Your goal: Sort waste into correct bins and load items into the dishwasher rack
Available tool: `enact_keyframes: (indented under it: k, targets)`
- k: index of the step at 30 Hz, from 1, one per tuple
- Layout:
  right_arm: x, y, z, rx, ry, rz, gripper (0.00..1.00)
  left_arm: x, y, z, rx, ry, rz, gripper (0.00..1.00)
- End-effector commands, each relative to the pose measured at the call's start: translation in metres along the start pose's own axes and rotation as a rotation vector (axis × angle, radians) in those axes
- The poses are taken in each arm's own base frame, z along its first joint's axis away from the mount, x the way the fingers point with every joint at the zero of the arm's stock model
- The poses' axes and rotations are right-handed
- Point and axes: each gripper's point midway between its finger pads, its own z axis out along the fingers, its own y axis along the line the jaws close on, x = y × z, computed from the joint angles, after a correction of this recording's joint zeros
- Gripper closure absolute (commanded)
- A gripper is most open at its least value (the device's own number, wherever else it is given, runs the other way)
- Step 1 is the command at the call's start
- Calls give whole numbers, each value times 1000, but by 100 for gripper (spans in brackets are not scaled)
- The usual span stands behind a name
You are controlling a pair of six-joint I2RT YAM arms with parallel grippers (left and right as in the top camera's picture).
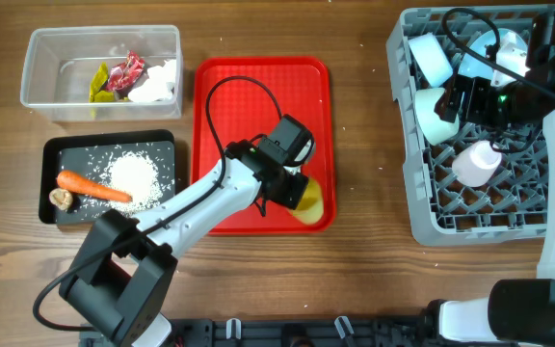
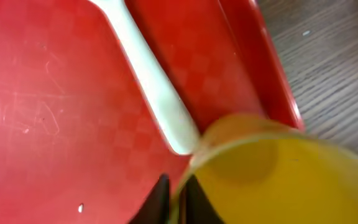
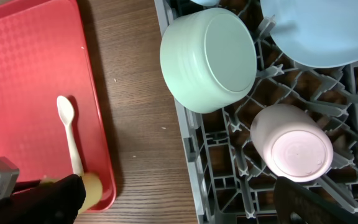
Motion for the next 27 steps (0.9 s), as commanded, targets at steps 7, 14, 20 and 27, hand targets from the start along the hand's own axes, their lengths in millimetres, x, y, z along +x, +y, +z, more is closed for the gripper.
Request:
enact_keyframes:
  k: [7,14,20,27]
  targets:
    - [1,35,12,-225,-3,-62,0,-55,2,-84,200,-197,-117,96]
    - [14,119,16,-884,-95,-257,0,-76,19,-152,713,-325,-177,96]
    - [55,203,-13,-1408,-157,-556,0,-85,3,-201,1010,-433,-33,96]
    - [93,271,-29,-1523,-58,-744,1,-90,4,-204,1002,-468,0,96]
